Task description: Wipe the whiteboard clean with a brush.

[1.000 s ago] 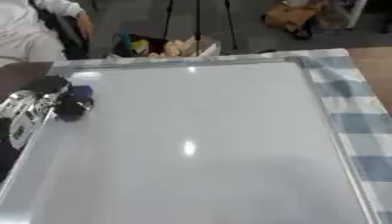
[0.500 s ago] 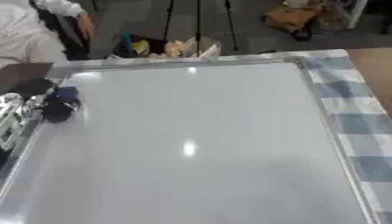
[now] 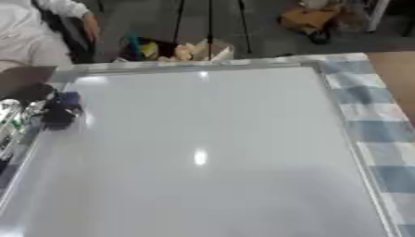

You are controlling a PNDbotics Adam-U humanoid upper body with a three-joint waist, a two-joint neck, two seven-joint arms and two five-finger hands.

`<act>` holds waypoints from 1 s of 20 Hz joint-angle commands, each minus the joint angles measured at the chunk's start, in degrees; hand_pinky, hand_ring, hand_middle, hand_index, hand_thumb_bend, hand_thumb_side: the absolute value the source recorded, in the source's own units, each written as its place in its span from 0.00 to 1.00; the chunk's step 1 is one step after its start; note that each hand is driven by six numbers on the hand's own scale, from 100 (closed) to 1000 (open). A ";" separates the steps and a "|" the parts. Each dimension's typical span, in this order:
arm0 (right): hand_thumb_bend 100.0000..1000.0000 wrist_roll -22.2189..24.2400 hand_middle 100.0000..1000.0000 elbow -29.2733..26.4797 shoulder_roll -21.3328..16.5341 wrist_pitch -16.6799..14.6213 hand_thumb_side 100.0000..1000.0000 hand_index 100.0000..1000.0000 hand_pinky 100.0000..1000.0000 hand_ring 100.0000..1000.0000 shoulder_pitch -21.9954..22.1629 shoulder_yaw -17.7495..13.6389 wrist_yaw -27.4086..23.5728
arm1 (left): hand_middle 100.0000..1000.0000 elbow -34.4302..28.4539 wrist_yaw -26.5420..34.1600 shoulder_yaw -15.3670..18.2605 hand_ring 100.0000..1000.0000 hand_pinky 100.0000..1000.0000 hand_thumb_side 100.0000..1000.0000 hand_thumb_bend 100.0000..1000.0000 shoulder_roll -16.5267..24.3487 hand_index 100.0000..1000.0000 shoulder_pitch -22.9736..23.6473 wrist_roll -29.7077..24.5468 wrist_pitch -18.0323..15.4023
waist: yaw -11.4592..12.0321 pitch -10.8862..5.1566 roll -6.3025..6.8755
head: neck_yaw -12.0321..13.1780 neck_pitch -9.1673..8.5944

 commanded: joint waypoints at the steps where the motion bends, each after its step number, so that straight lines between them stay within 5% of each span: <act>1: 0.00 -0.19 0.67 -0.85 -1.16 -0.03 0.96 0.84 0.75 0.79 -0.19 -0.57 0.05 | 0.22 1.15 -0.01 0.23 0.35 0.25 0.66 0.00 1.13 0.30 0.38 -0.02 0.00 | 0.01 -0.93 -0.53 | -0.08 -0.79; 20: 0.00 0.25 0.67 -0.85 -1.38 -0.03 0.96 0.84 0.76 0.79 -0.44 -0.53 -0.70 | 0.21 -1.08 -0.78 -2.25 0.34 0.24 0.67 0.00 -3.27 0.30 -3.06 -1.44 -2.65 | -0.40 -1.13 -0.34 | 0.61 -0.73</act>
